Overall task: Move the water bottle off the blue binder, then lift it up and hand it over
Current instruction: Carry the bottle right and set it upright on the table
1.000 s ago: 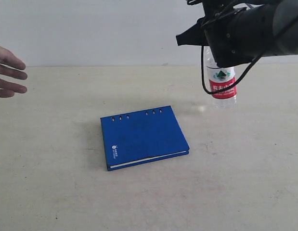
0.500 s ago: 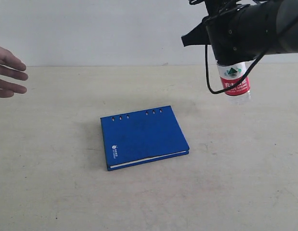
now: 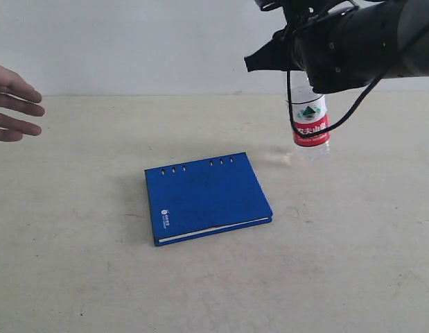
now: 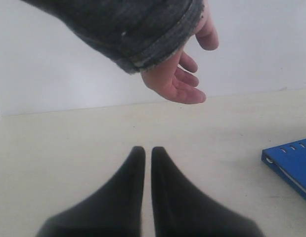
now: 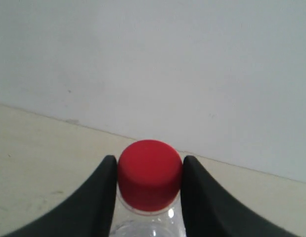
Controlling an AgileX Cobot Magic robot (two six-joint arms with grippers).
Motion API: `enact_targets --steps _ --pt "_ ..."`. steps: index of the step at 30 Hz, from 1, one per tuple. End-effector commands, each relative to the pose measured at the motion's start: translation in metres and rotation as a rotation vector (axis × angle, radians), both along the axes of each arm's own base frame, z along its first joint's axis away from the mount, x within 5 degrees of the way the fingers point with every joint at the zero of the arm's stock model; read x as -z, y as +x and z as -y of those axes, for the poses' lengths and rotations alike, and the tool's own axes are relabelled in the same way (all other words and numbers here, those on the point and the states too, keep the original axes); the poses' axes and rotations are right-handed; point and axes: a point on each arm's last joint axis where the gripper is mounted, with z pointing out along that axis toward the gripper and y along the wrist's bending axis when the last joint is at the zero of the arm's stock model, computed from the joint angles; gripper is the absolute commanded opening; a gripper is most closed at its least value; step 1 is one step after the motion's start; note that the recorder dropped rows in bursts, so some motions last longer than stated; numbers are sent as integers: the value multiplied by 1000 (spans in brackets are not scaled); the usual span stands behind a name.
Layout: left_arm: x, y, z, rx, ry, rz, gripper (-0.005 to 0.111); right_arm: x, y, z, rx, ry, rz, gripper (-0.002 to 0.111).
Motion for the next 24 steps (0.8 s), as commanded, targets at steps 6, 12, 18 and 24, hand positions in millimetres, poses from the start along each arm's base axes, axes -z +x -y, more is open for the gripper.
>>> enact_targets --steps 6,12,18,24 --pt "-2 0 0 3 7 19 4 -9 12 34 172 293 63 0" --pt "-2 0 0 3 7 19 4 -7 13 33 50 68 20 0" --pt "-2 0 0 3 7 19 4 -4 12 24 -86 -27 -21 13" --pt "-2 0 0 3 7 19 4 -4 12 24 -90 -33 -21 42"
